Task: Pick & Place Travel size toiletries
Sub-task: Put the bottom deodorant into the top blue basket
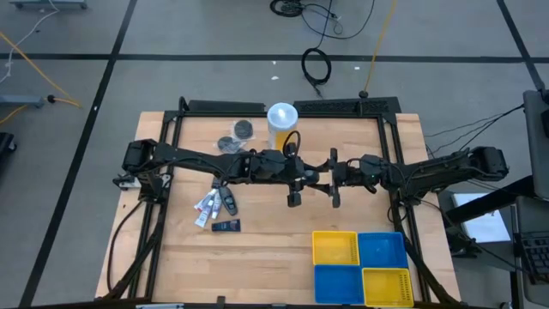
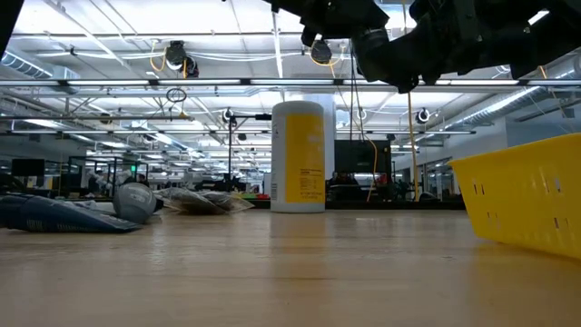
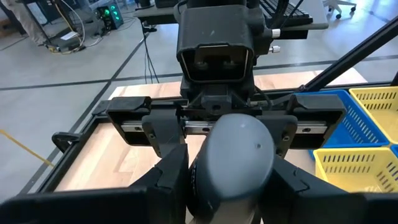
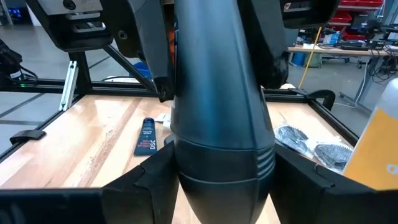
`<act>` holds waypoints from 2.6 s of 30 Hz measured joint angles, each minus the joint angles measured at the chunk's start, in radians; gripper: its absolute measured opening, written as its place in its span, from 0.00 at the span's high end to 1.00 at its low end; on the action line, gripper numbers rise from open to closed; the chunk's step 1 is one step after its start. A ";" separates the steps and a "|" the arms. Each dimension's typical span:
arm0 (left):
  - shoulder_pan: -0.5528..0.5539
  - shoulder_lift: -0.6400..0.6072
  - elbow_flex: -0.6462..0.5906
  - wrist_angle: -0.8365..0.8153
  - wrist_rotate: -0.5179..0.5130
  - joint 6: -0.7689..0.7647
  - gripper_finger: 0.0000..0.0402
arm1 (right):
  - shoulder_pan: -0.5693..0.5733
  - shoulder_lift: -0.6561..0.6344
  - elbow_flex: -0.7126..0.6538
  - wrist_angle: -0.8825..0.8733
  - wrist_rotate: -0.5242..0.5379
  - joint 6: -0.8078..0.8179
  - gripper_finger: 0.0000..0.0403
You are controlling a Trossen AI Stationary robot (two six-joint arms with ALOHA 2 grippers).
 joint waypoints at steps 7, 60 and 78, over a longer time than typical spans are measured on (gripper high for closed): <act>0.000 0.000 0.000 0.000 -0.001 0.008 0.68 | 0.000 0.000 0.000 0.000 0.001 -0.014 0.52; 0.002 -0.151 0.001 -0.307 -0.079 -0.087 0.36 | 0.412 -0.341 0.248 -1.351 0.130 0.461 0.52; 0.003 -0.151 0.001 -0.309 -0.080 -0.105 0.36 | 0.846 -0.175 0.281 -1.528 -0.160 1.202 0.52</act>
